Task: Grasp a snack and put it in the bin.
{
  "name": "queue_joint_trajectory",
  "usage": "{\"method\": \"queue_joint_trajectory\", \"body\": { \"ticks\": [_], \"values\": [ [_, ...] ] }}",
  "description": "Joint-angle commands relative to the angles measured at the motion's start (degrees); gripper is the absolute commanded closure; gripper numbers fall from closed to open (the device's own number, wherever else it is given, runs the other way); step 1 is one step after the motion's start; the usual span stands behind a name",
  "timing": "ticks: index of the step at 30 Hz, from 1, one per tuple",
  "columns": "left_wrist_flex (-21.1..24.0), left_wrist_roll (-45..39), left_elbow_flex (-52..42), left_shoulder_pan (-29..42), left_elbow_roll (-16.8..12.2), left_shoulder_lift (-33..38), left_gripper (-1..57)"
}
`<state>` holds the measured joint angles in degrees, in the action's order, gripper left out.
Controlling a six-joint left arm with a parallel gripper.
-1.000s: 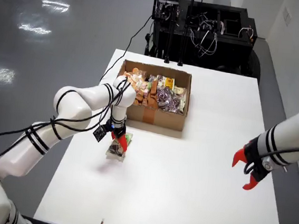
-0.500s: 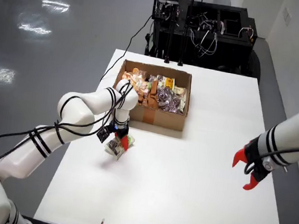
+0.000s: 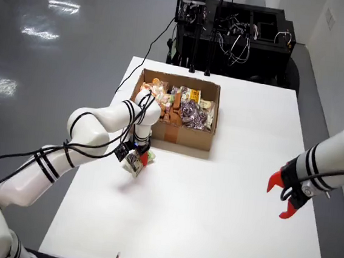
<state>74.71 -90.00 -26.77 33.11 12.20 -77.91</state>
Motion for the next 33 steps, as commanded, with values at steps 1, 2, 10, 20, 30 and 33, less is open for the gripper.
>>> {"method": "queue_joint_trajectory", "body": {
  "ticks": [1,2,10,20,30,33],
  "values": [
    [0.0,0.0,0.4,0.5,0.0,0.1,35.6],
    [0.0,0.0,0.6,0.6,0.0,0.1,36.2],
    [0.1,0.0,0.4,1.9,1.4,2.2,38.5],
    [0.1,0.0,-10.1,3.2,7.3,14.5,39.9],
    [-0.1,0.0,-12.1,4.9,11.9,20.2,40.1],
    [-0.1,0.0,-10.8,5.3,12.8,20.6,40.1]
  ]
}}
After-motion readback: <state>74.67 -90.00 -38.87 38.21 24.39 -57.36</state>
